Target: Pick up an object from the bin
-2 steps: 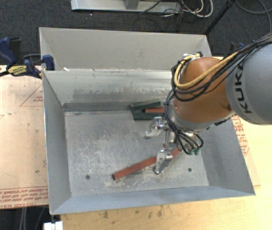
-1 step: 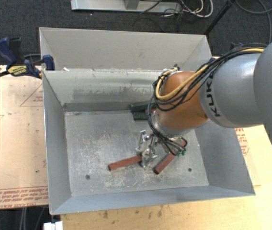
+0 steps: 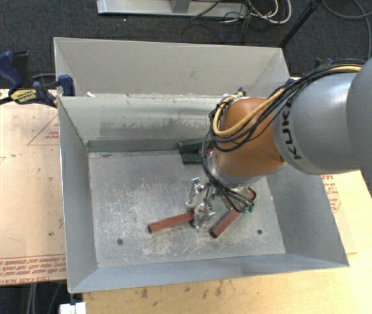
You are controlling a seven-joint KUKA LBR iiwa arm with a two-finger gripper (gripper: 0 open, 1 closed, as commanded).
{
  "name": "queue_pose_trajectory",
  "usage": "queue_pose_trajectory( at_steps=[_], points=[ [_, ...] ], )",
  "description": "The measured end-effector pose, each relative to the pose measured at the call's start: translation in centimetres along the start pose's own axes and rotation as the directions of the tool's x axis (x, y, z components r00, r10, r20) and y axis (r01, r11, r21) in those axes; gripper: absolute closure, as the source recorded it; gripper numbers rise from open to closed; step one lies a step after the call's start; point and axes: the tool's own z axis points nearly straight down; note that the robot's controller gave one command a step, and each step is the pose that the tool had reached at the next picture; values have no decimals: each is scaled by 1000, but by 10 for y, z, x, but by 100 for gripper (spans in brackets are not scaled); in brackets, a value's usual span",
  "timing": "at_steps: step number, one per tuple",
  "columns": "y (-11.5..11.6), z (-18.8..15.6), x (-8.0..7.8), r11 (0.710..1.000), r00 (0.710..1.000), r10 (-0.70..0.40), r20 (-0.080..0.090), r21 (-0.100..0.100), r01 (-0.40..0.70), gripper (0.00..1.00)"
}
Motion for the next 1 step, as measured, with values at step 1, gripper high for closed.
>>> queue_pose_trajectory(
  at_steps=[1],
  points=[
    [4,-191,1,996,996,-91,-3,2,91,100]
  ],
)
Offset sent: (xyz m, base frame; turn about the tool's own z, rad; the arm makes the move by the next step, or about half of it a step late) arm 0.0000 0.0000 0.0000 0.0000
